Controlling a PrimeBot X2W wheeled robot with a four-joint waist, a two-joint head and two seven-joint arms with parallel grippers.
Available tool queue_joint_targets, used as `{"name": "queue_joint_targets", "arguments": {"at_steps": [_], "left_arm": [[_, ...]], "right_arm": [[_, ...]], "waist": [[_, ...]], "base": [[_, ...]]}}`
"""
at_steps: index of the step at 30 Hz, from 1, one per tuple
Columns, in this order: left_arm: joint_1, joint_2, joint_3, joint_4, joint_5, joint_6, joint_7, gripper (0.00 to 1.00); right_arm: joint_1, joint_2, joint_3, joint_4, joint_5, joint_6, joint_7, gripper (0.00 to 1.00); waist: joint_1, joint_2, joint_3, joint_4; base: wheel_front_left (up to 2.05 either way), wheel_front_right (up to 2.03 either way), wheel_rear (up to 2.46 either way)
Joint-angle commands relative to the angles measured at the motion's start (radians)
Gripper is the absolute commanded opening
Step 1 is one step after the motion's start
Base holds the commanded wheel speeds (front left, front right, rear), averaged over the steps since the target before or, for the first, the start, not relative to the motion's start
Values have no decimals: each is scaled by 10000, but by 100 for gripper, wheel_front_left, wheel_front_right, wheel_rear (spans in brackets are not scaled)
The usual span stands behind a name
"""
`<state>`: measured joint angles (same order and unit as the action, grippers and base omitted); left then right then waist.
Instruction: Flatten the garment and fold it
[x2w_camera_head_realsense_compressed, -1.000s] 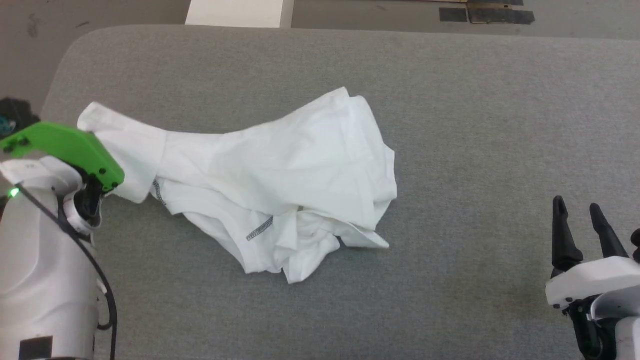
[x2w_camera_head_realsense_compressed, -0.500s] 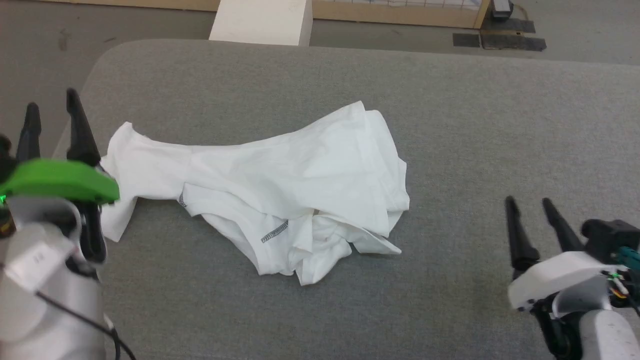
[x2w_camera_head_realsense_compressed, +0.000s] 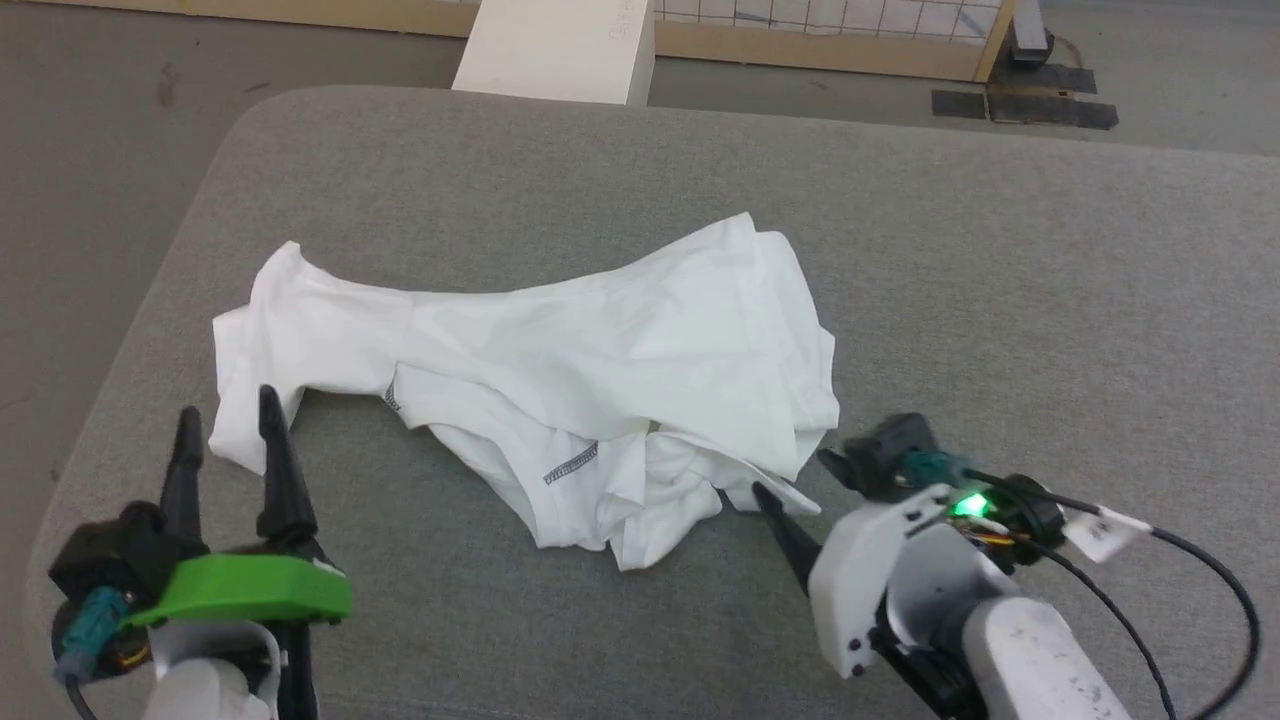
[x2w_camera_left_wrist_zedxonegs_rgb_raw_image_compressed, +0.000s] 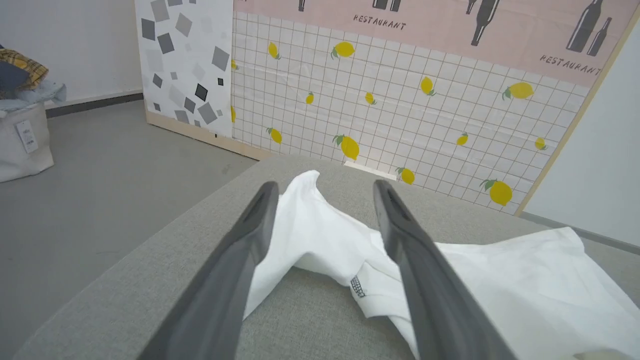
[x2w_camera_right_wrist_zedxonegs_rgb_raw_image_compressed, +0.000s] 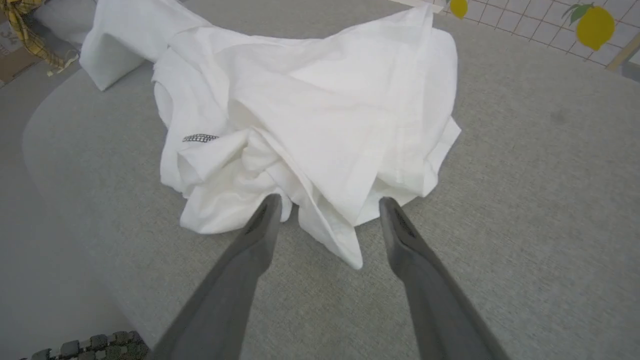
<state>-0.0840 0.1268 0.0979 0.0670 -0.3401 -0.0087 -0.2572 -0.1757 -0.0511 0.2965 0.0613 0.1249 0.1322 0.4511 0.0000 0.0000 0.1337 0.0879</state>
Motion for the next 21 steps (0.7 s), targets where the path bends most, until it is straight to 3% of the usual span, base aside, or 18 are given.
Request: {"name": "queue_joint_targets", "arguments": {"at_steps": [1,6,12,13,14,15,21], "left_arm": [[239,-117,19,-55,89,-84,-42,100],[484,-442,-58,12,270,-288,-44,100],[384,-609,-18,41,334,-409,-44,100],[367,-629,2,53,346,-424,-44,100],[358,-644,22,63,353,-438,-44,100],[344,-660,54,63,361,-451,-44,100],[388,-720,170,77,391,-476,-45,100]], "right_arm": [[-261,-38,174,89,-89,-15,259,100],[-1082,-25,827,1011,-257,-15,1039,100],[-1559,-7,1112,2181,-196,-15,1149,100],[-1609,-4,1114,2353,-136,-15,1148,84],[-1662,-2,1125,2447,-115,-15,1085,36],[-1720,-1,1119,2523,-90,-15,953,0],[-1854,-98,929,2498,239,-15,460,0]], "waist": [[0,0,52,16],[0,0,294,122],[0,0,515,268],[0,0,522,283],[0,0,525,291],[0,0,531,298],[0,0,388,200]], "base": [[0,0,0],[0,0,0],[0,0,0],[0,0,0],[0,0,0],[0,0,0],[0,0,0]]}}
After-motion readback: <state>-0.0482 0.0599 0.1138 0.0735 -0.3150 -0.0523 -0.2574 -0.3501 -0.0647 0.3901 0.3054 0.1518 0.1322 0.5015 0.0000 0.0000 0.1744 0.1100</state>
